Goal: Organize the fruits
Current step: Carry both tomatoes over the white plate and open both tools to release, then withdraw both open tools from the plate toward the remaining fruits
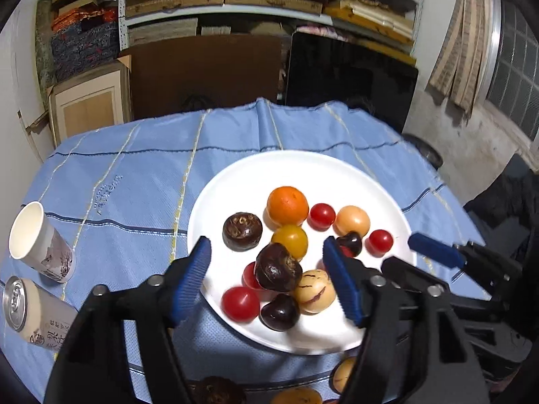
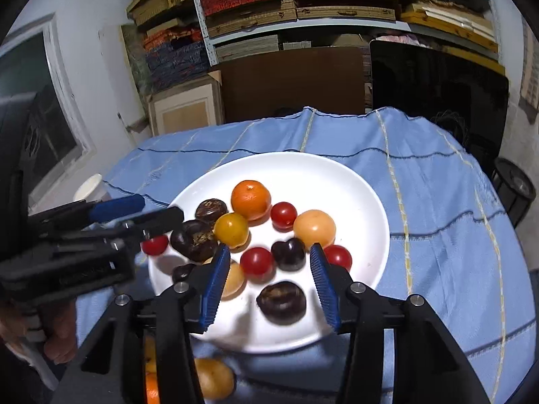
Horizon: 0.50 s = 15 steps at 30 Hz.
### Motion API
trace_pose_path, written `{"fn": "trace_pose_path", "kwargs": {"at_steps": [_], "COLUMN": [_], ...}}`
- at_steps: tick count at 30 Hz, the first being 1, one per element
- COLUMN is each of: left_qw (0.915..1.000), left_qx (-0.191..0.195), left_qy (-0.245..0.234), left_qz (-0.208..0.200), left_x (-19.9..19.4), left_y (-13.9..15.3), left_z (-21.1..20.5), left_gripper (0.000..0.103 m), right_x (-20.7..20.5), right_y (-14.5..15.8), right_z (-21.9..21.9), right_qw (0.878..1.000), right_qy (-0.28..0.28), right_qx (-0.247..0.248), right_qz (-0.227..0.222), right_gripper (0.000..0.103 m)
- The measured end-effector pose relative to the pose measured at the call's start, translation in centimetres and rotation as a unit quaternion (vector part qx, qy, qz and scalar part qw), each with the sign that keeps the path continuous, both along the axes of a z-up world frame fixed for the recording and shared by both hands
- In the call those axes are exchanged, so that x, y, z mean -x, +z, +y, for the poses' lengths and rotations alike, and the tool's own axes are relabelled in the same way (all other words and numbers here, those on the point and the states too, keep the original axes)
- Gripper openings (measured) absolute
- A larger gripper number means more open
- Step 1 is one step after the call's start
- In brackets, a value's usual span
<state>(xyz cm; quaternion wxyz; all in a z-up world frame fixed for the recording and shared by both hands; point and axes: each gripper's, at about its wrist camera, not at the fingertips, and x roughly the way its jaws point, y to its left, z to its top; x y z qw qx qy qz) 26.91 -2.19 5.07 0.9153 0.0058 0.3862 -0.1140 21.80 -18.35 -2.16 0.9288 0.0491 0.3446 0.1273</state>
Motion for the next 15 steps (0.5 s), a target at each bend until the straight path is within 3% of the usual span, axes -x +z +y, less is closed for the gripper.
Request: {"fn": "trace_pose_path", "kwargs": {"at_steps": [3, 5, 15], "left_qw": [1.0, 0.9998, 0.9998], "left_qx": [0.0, 0.007, 0.012], "left_qy": [0.007, 0.008, 0.01], "left_qz": [0.005, 0.015, 0.015], "left_x": [0.6, 1.3, 7.4], "left_y": [0.0, -0.1, 0.4], "left_z": [0.6, 0.9, 2.4], "left_gripper": [0.068, 0.068, 0.069], "right_x": [1.7, 2.9, 9.4], "right_y": [0.2, 0.5, 0.4], "right_z": [-0.6, -1.1, -2.0], "right_qw": [1.0, 1.0, 0.999], "right_qy": [-0.002, -0.007, -0.011], "right_qx": [-0.013, -0.021, -0.03], "right_qz": [0.0, -0.003, -0.001], "right_gripper": [0.055, 0.063, 0.064]}}
